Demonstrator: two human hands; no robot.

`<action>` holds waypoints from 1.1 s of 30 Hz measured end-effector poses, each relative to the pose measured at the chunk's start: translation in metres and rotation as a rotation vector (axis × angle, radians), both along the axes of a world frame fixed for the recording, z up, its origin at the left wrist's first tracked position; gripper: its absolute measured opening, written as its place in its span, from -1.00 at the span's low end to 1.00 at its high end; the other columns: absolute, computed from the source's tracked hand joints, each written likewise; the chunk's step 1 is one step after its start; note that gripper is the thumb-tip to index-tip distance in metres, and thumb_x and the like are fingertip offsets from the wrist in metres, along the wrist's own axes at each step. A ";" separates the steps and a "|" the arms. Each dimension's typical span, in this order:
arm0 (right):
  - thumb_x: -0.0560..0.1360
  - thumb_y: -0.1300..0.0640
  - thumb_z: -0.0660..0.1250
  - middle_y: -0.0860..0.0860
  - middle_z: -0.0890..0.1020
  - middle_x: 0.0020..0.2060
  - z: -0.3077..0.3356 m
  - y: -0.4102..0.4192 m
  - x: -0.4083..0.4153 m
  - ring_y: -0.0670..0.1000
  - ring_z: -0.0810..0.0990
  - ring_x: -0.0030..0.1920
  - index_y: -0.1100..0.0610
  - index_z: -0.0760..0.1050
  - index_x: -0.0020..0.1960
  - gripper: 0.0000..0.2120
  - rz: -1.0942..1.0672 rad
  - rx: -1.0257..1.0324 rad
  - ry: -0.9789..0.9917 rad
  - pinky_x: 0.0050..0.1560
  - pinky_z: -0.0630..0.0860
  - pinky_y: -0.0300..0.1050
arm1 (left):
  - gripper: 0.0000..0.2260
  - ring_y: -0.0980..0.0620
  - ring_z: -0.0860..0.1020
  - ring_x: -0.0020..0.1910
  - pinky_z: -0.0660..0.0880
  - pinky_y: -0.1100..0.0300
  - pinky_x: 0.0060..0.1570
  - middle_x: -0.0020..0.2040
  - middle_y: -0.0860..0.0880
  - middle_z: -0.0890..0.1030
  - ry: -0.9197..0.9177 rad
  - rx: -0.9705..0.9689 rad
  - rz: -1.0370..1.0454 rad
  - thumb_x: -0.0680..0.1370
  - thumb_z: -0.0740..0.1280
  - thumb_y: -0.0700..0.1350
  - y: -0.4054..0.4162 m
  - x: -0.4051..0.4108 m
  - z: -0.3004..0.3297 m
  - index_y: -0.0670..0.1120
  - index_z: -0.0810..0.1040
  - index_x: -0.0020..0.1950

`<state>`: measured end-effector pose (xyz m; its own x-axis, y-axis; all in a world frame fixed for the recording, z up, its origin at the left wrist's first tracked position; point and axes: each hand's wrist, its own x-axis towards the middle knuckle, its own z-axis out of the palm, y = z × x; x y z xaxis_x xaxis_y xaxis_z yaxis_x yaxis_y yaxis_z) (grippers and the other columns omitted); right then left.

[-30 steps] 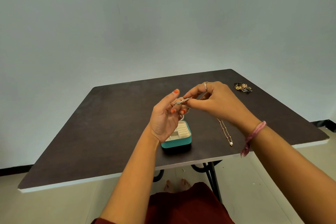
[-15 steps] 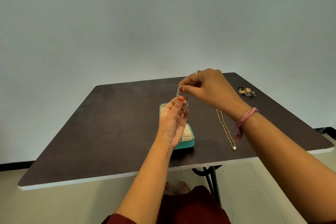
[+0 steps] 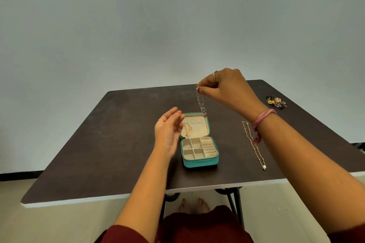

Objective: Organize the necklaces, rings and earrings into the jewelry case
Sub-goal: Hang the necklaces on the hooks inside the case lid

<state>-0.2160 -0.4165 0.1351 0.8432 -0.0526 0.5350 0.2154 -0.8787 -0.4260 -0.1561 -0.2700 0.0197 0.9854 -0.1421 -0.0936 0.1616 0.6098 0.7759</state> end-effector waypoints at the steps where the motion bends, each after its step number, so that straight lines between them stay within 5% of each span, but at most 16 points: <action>1: 0.48 0.09 0.39 0.00 0.71 -0.11 -0.002 -0.001 0.003 -0.06 0.64 -0.10 0.08 0.68 0.01 -0.85 0.001 0.005 0.007 0.01 0.56 -0.12 | -0.84 0.13 0.60 -0.24 0.53 0.29 -0.24 -0.14 -0.04 0.64 0.004 0.135 0.088 0.53 0.34 -0.27 0.005 0.008 -0.008 -0.13 0.56 0.10; 5: 0.47 0.08 0.40 -0.01 0.71 -0.13 -0.012 -0.003 0.012 -0.09 0.62 -0.14 0.07 0.68 -0.01 -0.85 -0.005 0.013 0.026 -0.04 0.55 -0.17 | -0.83 0.06 0.59 -0.06 0.48 0.21 -0.09 -0.10 0.03 0.60 -0.165 0.862 0.264 0.57 0.28 -0.06 0.027 0.028 -0.052 -0.11 0.55 0.09; 11: 0.49 0.06 0.38 -0.03 0.71 -0.11 -0.028 -0.004 0.025 -0.09 0.63 -0.12 0.05 0.68 0.02 -0.84 -0.016 0.021 0.056 0.00 0.59 -0.12 | -0.54 0.07 0.50 -0.01 0.43 0.13 -0.09 -0.11 0.07 0.59 -0.230 1.233 0.142 0.50 0.13 0.36 0.013 0.035 -0.064 0.01 0.55 -0.02; 14: 0.50 0.05 0.37 -0.04 0.71 -0.10 -0.038 -0.003 0.031 -0.13 0.59 -0.16 0.04 0.67 0.04 -0.83 -0.025 -0.010 0.084 -0.05 0.56 -0.19 | -0.61 0.11 0.39 0.03 0.42 0.11 -0.05 -0.17 0.12 0.52 -0.221 1.400 0.108 0.48 0.12 0.40 0.005 0.036 -0.063 0.13 0.50 -0.10; 19: 0.50 0.03 0.35 -0.06 0.71 -0.11 -0.055 -0.004 0.039 -0.09 0.62 -0.14 0.00 0.67 0.03 -0.83 -0.045 -0.038 0.127 -0.05 0.59 -0.11 | -0.73 0.06 0.41 0.04 0.44 0.03 0.07 -0.15 0.14 0.58 -0.252 1.437 0.128 0.49 0.21 0.23 0.002 0.036 -0.064 0.10 0.57 -0.16; 27: 0.52 0.00 0.32 -0.06 0.70 -0.06 -0.087 -0.002 0.046 -0.08 0.64 -0.12 -0.01 0.64 0.10 -0.79 -0.059 -0.121 0.205 -0.09 0.61 -0.12 | -0.74 0.09 0.51 -0.11 0.23 0.11 -0.06 -0.27 0.16 0.57 -0.355 1.377 0.120 0.52 0.16 0.13 0.004 0.037 -0.068 0.05 0.56 -0.19; 33: 0.53 -0.02 0.31 -0.06 0.68 0.00 -0.101 -0.003 0.053 -0.07 0.60 -0.04 -0.03 0.63 0.11 -0.79 -0.070 -0.179 0.209 -0.08 0.57 -0.14 | -0.79 0.18 0.54 -0.20 0.48 0.04 -0.01 -0.20 0.13 0.60 -0.372 1.253 0.080 0.52 0.23 0.16 0.009 0.035 -0.068 0.08 0.54 -0.14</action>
